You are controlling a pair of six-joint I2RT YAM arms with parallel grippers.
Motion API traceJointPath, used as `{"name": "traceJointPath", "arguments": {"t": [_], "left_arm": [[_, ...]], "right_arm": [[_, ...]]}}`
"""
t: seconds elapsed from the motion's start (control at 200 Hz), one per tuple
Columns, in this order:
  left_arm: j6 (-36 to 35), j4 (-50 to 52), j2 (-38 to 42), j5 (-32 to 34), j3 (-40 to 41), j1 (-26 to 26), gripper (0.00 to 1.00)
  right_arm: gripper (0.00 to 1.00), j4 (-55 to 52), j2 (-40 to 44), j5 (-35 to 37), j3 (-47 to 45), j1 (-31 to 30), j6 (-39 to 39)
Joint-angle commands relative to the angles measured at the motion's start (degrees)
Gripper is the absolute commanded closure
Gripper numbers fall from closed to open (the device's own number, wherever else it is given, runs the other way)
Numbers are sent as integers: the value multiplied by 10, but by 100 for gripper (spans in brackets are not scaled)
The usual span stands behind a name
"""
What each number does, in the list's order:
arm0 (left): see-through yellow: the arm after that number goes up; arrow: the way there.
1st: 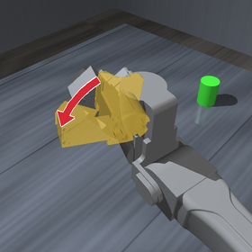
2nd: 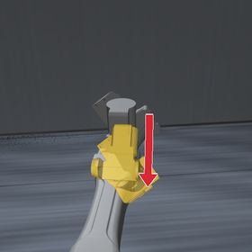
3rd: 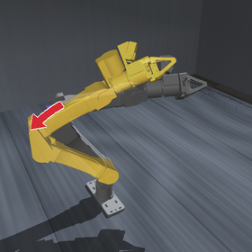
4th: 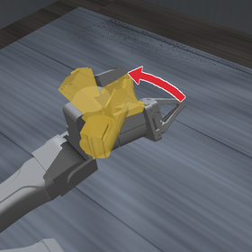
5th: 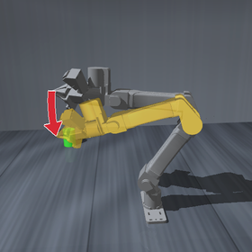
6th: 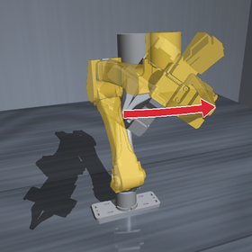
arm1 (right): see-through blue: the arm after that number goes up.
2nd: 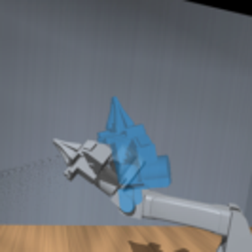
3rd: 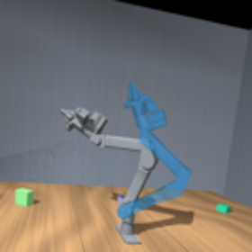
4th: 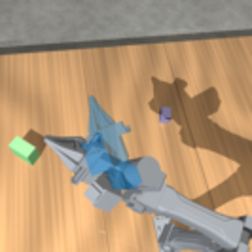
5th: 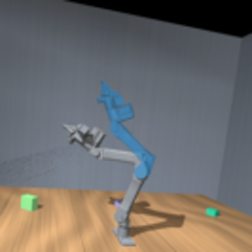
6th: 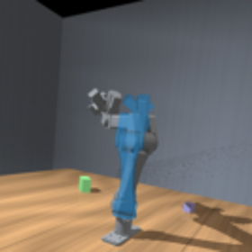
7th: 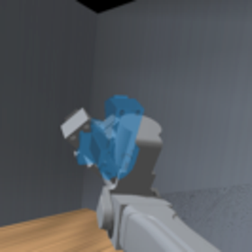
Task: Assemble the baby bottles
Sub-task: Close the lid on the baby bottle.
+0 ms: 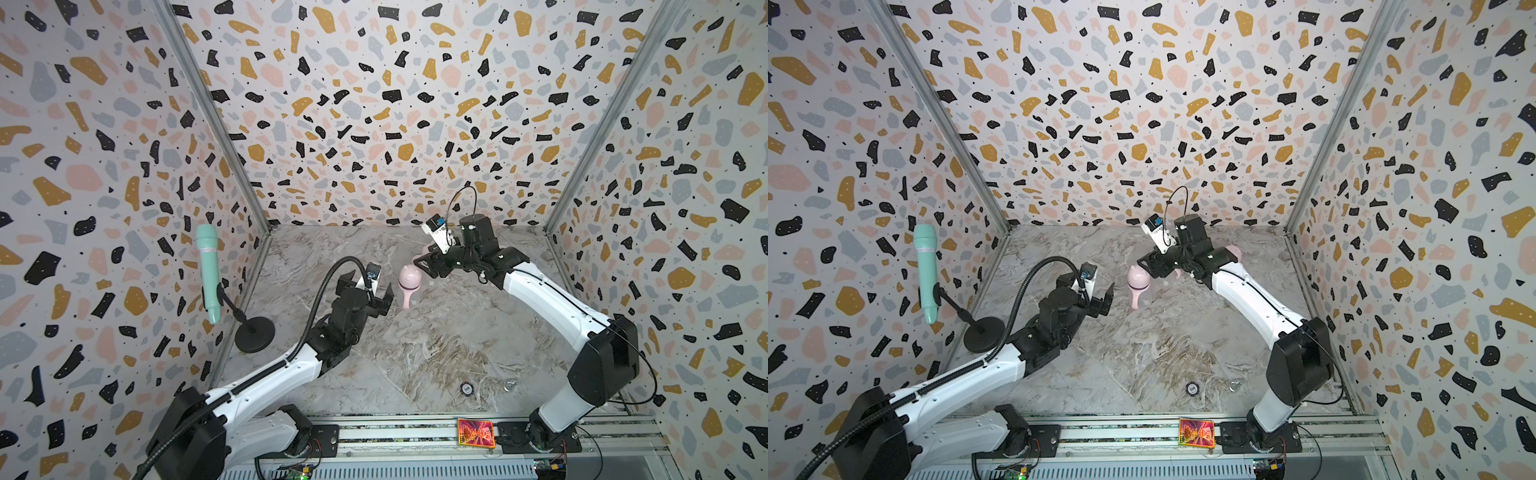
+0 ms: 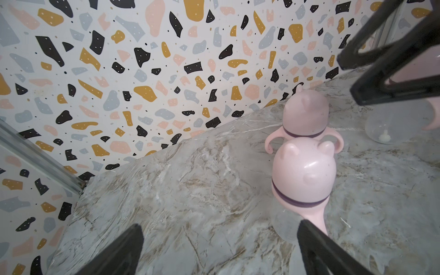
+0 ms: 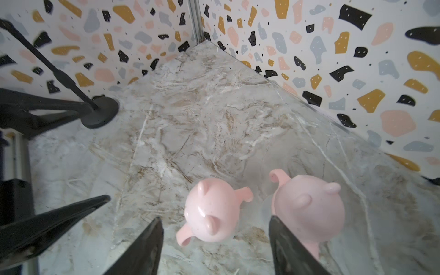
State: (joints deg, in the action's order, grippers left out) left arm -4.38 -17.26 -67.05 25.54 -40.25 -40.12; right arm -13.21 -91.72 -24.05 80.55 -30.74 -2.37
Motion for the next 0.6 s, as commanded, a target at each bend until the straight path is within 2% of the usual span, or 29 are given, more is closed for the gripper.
{"name": "traceJointPath", "arguments": {"t": [0.0,0.065,0.14,0.295,0.431,0.596], "left_arm": [[21,-50,-35,-10,-46,4,2],[31,-58,-59,-6,-66,5,4],[40,-62,-82,-14,-91,7,4],[54,-45,-136,-46,-154,13,9],[68,-29,-173,-57,-188,16,15],[91,-36,-201,-62,-194,21,20]], "right_arm": [[46,136,16,-33,-43,-1,48],[55,179,20,-14,-63,-1,86],[56,231,25,23,-89,-11,127],[56,248,16,84,-97,-40,131],[66,268,10,124,-111,-45,157],[71,277,0,147,-119,-55,170]]}}
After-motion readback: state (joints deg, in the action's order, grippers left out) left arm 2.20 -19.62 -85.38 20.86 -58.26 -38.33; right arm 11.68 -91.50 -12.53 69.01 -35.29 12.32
